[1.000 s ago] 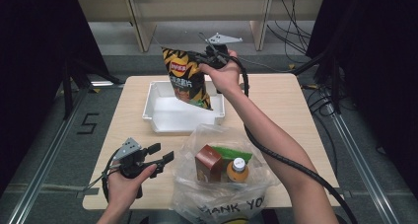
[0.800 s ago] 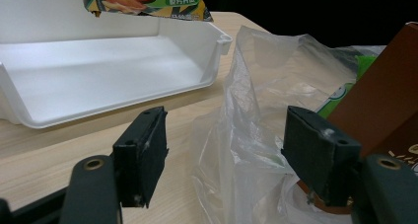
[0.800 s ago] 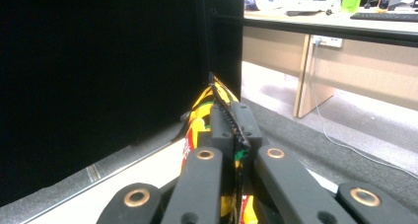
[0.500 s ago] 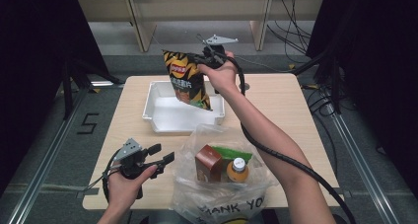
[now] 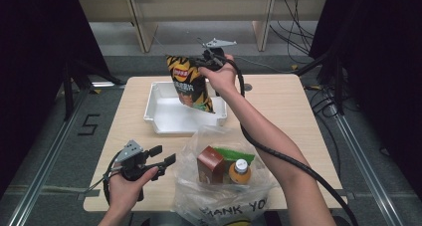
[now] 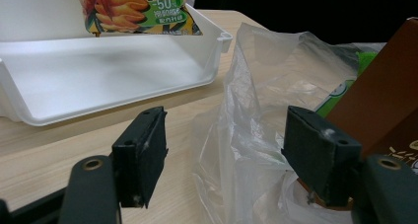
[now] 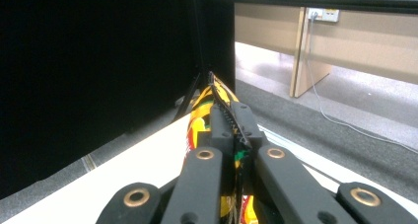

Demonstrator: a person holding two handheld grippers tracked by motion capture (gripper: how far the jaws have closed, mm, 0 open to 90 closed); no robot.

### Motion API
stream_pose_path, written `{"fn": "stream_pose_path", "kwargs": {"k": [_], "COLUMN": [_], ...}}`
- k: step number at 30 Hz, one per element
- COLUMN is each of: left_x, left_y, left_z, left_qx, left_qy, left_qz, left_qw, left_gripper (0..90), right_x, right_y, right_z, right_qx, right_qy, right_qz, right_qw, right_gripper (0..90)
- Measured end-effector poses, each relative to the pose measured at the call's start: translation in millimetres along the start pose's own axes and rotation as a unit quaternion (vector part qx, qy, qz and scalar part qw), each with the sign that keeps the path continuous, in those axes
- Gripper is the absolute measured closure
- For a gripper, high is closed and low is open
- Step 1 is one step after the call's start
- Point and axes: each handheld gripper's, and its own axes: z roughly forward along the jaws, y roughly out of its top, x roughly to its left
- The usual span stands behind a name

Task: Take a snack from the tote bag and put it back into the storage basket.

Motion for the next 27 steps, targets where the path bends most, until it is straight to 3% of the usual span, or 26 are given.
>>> {"fn": "stream_pose_path", "kwargs": {"k": [10, 12, 13, 19, 21, 24, 26, 27], "left_x": [-0.5, -0.6, -0.5, -1.2, -1.2, -1.0, -0.9, -1.6], "left_y": [-1.3, -1.4, -1.9, -2.9, -2.8, -2.9, -3.0, -3.0], "left_z": [1.4, 1.3, 1.5, 1.5, 1.4, 1.6, 1.6, 1.1], "left_qx": [0.001, 0.001, 0.001, 0.006, 0.006, 0.004, 0.005, 0.007], "left_qy": [-0.003, -0.002, -0.002, 0.000, 0.001, -0.003, -0.003, 0.001], "left_qz": [-0.002, -0.001, -0.001, 0.000, 0.001, 0.002, 0.003, 0.002], "left_qw": [1.0000, 1.0000, 1.0000, 1.0000, 1.0000, 1.0000, 1.0000, 1.0000], "left_gripper": [32.2, 32.1, 32.1, 32.1, 32.1, 32.1, 32.1, 32.1], "right_x": [-6.3, -7.6, -7.8, -9.1, -11.2, -9.5, -11.8, -10.5], "right_y": [-9.1, -9.8, -11.3, -16.7, -17.7, -18.4, -19.3, -20.5], "right_z": [9.2, 10.5, 11.7, 16.9, 19.2, 19.8, 22.3, 21.9], "right_qx": [0.011, 0.010, 0.015, 0.021, 0.020, 0.025, 0.022, 0.026], "right_qy": [-0.004, -0.005, -0.005, -0.007, -0.007, -0.009, -0.006, -0.008], "right_qz": [0.008, 0.000, 0.014, 0.014, -0.004, 0.014, -0.003, 0.008], "right_qw": [0.9999, 0.9999, 0.9998, 0.9997, 0.9998, 0.9995, 0.9997, 0.9996], "right_gripper": [90.0, 90.0, 90.0, 89.9, 89.9, 89.8, 89.8, 89.8]}}
